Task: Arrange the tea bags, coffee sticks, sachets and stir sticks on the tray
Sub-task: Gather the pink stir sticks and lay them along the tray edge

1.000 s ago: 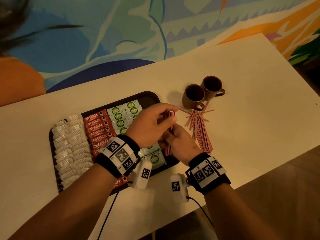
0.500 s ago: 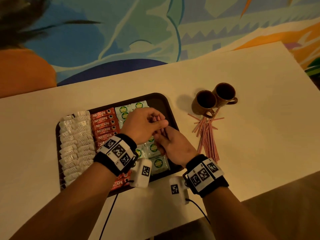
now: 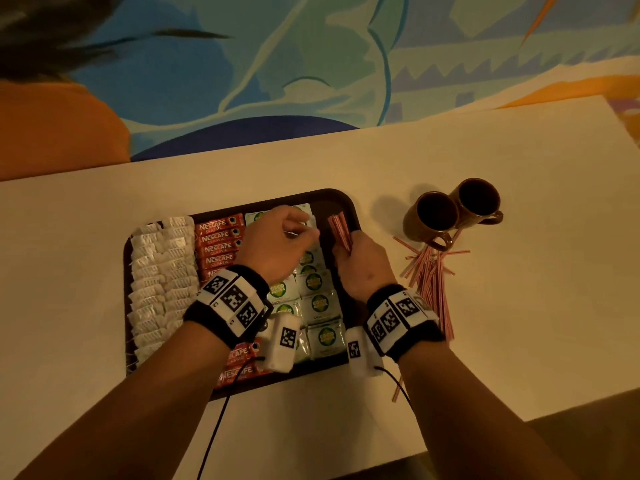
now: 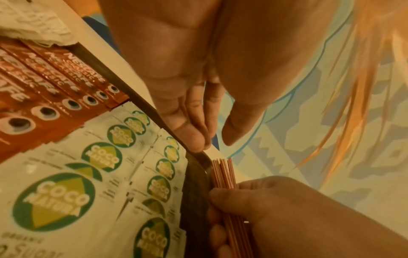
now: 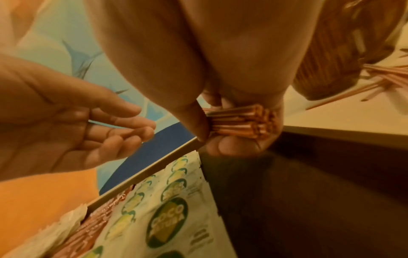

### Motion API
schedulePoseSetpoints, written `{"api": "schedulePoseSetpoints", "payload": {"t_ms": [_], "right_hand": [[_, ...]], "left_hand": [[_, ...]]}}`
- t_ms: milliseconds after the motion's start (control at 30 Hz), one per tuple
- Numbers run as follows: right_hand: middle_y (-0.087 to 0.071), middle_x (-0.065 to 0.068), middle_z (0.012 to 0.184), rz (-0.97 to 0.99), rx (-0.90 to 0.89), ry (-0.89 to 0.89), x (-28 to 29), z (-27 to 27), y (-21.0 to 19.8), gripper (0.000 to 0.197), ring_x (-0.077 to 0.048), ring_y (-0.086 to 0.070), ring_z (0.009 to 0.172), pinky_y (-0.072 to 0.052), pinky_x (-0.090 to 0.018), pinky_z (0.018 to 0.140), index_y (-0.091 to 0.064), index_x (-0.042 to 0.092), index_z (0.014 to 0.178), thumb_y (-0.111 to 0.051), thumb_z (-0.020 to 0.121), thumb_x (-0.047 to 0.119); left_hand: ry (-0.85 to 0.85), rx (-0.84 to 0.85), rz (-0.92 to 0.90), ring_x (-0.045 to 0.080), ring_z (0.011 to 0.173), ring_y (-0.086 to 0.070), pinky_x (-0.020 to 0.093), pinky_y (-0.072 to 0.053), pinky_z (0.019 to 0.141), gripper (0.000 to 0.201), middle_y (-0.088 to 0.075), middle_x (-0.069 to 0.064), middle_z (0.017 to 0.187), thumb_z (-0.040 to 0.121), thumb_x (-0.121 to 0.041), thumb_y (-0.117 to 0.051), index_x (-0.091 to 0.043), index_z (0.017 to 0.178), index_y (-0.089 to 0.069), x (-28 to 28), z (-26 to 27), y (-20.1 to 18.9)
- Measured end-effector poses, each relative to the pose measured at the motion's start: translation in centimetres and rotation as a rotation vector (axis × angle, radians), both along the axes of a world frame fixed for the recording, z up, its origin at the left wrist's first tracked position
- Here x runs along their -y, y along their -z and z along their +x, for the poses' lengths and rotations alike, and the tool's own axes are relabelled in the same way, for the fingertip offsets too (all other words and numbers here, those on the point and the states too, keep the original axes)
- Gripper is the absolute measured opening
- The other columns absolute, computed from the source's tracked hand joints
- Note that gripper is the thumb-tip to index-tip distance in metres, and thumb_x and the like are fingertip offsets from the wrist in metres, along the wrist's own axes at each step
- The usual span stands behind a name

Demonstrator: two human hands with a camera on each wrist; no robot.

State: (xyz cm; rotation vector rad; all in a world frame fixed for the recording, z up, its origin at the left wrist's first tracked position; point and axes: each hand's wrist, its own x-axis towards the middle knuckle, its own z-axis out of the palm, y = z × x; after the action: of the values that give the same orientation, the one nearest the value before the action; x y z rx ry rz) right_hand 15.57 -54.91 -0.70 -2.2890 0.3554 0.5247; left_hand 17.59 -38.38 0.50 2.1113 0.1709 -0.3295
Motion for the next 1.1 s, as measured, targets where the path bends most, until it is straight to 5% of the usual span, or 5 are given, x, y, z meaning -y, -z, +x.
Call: {"api": "schedulePoseSetpoints", "payload": {"t_ms": [100, 367, 567, 900, 1100], "right_hand": [[-0.067, -0.018, 0.119, -0.102, 0.005, 0.019, -1.0, 1.6, 0.1, 0.028, -0.036, -0.065, 0.107, -0.051, -0.037, 0.083, -0.056, 0.005, 0.123, -0.054, 0.104, 0.026], [-0.057, -0.02, 0.131, -0.301, -0.005, -0.001, -3.0, 3.9, -0.4, 0.037, -0.038, -0.059, 0.12, -0.05, -0.043, 0.097, -0.049, 0.002, 0.133, -0.058, 0.101, 0.017], [-0.06, -0.02, 0.126, -0.318, 0.01, -0.02, -2.2, 3.3, -0.9, 0.029, -0.038, -0.061, 0.116, -0.051, -0.042, 0.092, -0.051, 0.003, 0.129, -0.051, 0.102, 0.014], [-0.069, -0.017, 0.104, -0.253, 0.079, 0.015, -0.6, 2.7, -1.7, 0.017, -0.037, -0.067, 0.095, -0.059, -0.041, 0.081, -0.066, 0.008, 0.106, -0.054, 0.095, 0.013], [-0.069, -0.016, 0.106, -0.207, 0.028, -0.048, -0.6, 1.9, -1.7, 0.019, -0.036, -0.067, 0.097, -0.058, -0.04, 0.084, -0.068, 0.01, 0.109, -0.054, 0.096, 0.011]], "left_hand": [[-0.004, -0.019, 0.011, 0.006, 0.089, -0.071, 0.038, -0.061, 0.086, 0.02, -0.073, -0.012, 0.098, 0.088, -0.034, -0.076, -0.027, 0.106, -0.072, -0.8, 0.2, 0.6], [0.166, -0.098, 0.078, 0.006, 0.104, -0.064, 0.019, -0.047, 0.082, 0.029, -0.07, -0.008, 0.117, 0.097, -0.029, -0.064, -0.02, 0.123, -0.069, 0.7, 1.0, 1.5], [0.301, -0.134, 0.158, 0.02, 0.094, -0.068, 0.039, -0.056, 0.086, 0.025, -0.076, 0.001, 0.103, 0.095, -0.019, -0.054, -0.017, 0.105, -0.077, 2.8, 2.1, 1.9], [0.262, -0.098, 0.177, 0.018, 0.081, -0.067, 0.037, -0.055, 0.073, 0.022, -0.073, -0.002, 0.084, 0.093, -0.024, -0.054, -0.019, 0.087, -0.074, 3.9, 2.3, 2.2], [0.249, -0.116, 0.187, 0.016, 0.082, -0.066, 0.027, -0.049, 0.065, 0.021, -0.073, -0.004, 0.088, 0.092, -0.022, -0.055, -0.022, 0.091, -0.076, 4.3, 1.9, 2.3]]}}
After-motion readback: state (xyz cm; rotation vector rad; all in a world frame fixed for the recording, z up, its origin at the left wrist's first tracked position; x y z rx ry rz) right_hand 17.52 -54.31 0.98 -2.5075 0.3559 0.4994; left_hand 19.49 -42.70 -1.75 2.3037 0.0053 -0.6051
